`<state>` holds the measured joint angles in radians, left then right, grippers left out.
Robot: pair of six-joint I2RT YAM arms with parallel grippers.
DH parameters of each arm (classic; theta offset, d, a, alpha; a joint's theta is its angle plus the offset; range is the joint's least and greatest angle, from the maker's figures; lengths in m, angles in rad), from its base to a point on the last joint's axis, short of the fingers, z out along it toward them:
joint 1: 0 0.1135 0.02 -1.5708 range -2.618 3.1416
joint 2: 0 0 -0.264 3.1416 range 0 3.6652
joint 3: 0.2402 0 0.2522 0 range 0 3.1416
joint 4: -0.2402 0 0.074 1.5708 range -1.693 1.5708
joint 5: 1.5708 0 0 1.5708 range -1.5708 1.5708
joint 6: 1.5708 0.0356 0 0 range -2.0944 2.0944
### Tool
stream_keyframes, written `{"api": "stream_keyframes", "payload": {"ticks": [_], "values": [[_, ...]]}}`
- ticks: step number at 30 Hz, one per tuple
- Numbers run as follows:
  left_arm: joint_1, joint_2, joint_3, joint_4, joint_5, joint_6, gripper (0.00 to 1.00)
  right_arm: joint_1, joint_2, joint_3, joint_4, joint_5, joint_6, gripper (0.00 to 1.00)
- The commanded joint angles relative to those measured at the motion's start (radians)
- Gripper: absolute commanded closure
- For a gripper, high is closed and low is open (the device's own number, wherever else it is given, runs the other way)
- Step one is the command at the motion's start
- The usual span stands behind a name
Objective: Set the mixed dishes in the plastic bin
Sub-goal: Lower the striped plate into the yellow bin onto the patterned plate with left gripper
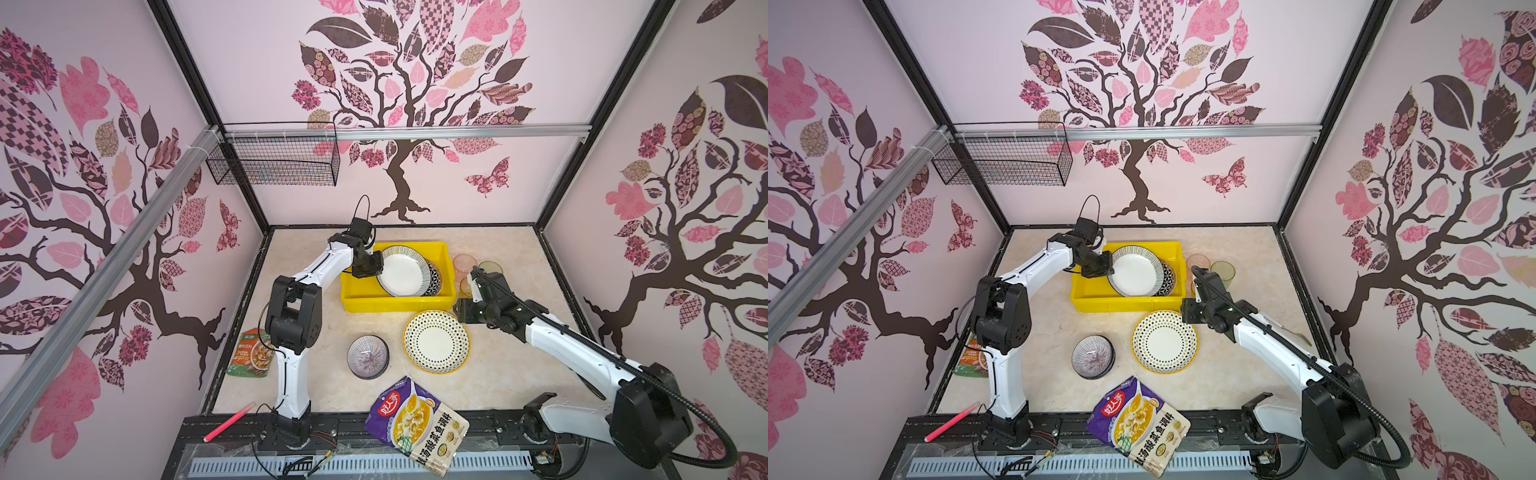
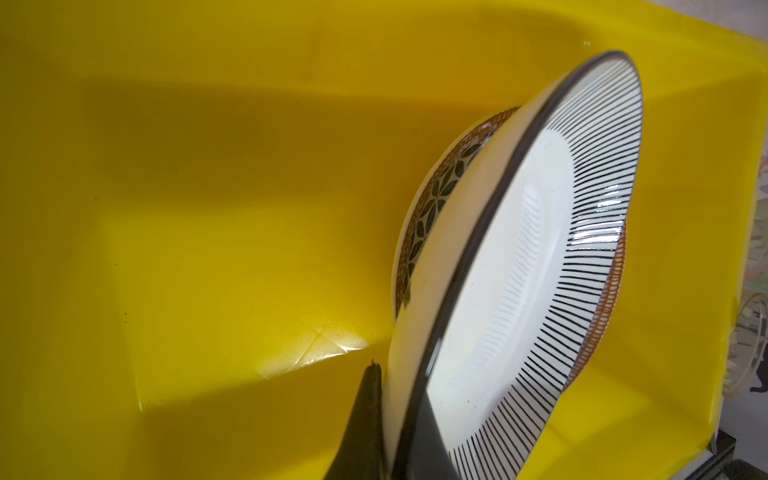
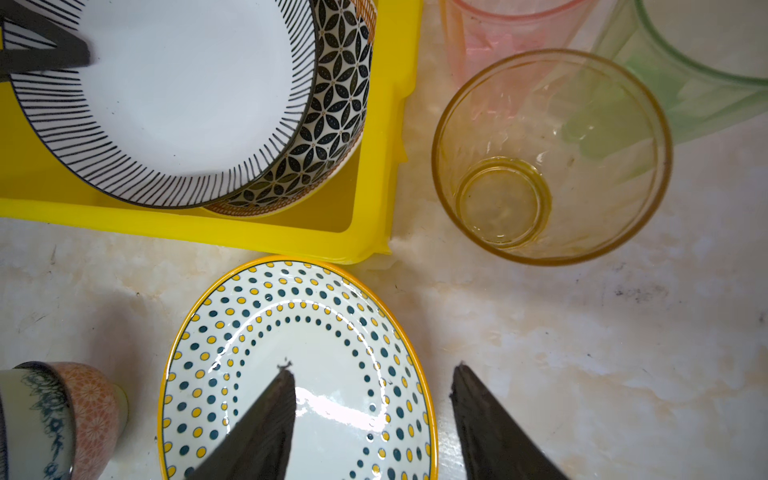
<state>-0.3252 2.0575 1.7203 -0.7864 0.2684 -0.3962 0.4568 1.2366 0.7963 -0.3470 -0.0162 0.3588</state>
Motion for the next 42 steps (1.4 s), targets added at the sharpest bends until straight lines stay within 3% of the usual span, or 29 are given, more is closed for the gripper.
{"api": "stream_keyframes", "payload": {"ticks": [1,24,42], "values": [[-0.003,-0.005,0.018,0.070,0.039,-0.015,1.00,0.000,0.017,0.045,-0.006,-0.007,0.001,0.37],[-0.025,0.035,0.012,0.070,0.032,-0.034,1.00,0.002,0.033,0.046,-0.021,-0.024,0.005,0.35],[-0.049,0.067,0.023,0.069,0.040,-0.059,0.90,0.000,0.040,0.043,-0.027,-0.036,0.008,0.34]]}}
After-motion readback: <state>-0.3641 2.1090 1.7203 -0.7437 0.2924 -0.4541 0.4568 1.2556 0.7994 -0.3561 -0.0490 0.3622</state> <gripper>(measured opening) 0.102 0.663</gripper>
